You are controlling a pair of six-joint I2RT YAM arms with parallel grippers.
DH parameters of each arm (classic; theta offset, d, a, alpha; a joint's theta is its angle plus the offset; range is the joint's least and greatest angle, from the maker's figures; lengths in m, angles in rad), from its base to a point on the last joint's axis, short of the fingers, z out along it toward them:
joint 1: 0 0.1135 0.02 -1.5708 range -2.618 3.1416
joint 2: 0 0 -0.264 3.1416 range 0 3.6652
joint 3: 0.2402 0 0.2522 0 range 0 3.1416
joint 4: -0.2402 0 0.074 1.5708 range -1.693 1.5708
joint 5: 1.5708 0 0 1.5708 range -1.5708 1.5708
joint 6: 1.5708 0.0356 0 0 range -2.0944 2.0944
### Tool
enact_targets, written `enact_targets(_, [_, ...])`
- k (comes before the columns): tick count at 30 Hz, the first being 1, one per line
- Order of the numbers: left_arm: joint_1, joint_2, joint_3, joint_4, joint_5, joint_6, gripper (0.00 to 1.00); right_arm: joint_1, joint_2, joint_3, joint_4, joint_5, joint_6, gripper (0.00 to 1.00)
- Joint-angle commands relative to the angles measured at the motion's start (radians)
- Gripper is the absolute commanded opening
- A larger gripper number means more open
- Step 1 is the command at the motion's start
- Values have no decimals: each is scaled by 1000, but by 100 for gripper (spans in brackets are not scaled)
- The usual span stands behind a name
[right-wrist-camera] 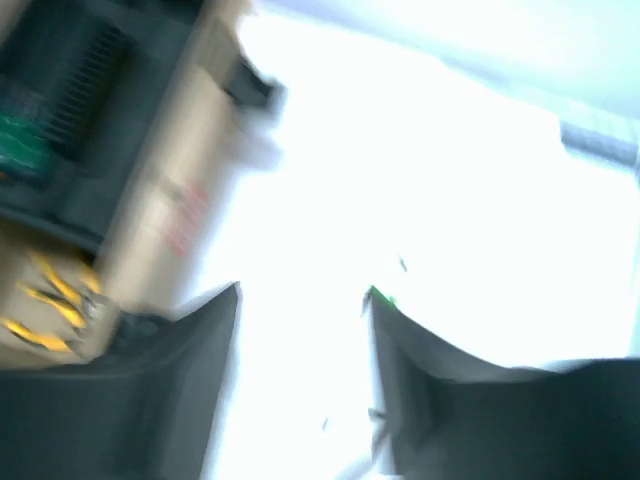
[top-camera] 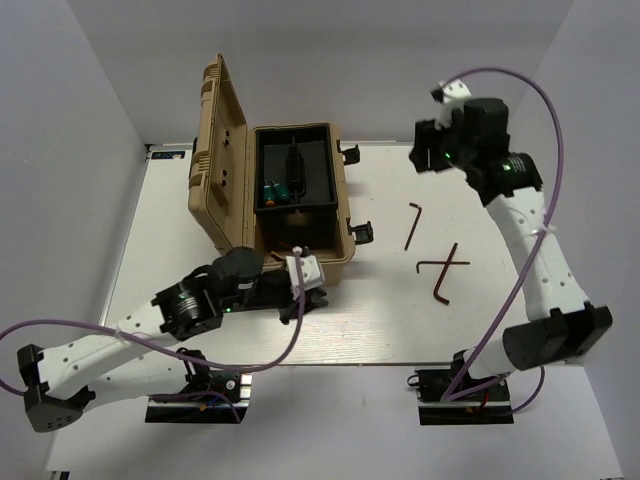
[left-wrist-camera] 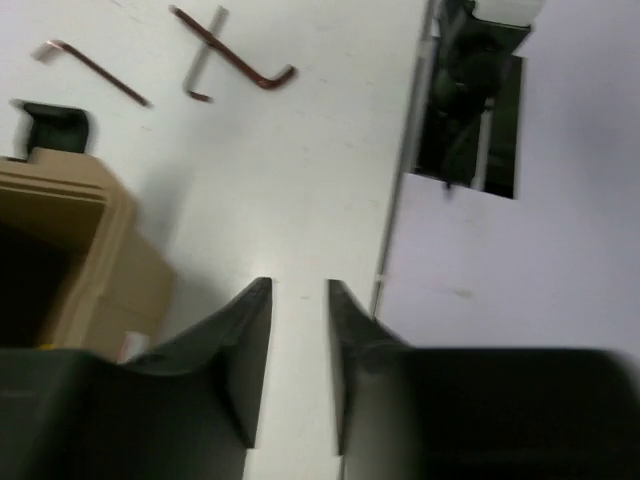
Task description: Sort the tools into containers
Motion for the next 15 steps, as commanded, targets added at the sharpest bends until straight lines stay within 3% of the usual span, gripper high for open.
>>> enact_targets(1, [-9,36,-30,115,134,58,44,-95,-59,-169,-215,20,-27,68])
enact_targets(2, [-9,48,-42,133,149,58,49,-108,-72,-235,-223,9,-24,73])
enact_targets(4, [-9,93,-42,161,201,85,52,-169,-75,-338,-226,-57,11,72])
enact_targets(5, [-9,108,-33,170,218,85,54,-183,-66,-352,-229,-77,25,57])
enact_targets(8, [-9,147,-9,170,278,110,54,-238,-40,-447,-234,-79,91,24])
enact_targets(9, [-9,147,-9,170,293,110,54,-266,-32,-469,-231,-77,93,22])
enact_targets(13, [-9,105,-67,182,294,119,54,-307,38,-535,-216,-56,135,28])
enact_targets(15, [-9,67,-67,182,284,119,54,-365,58,-542,-217,-71,157,46])
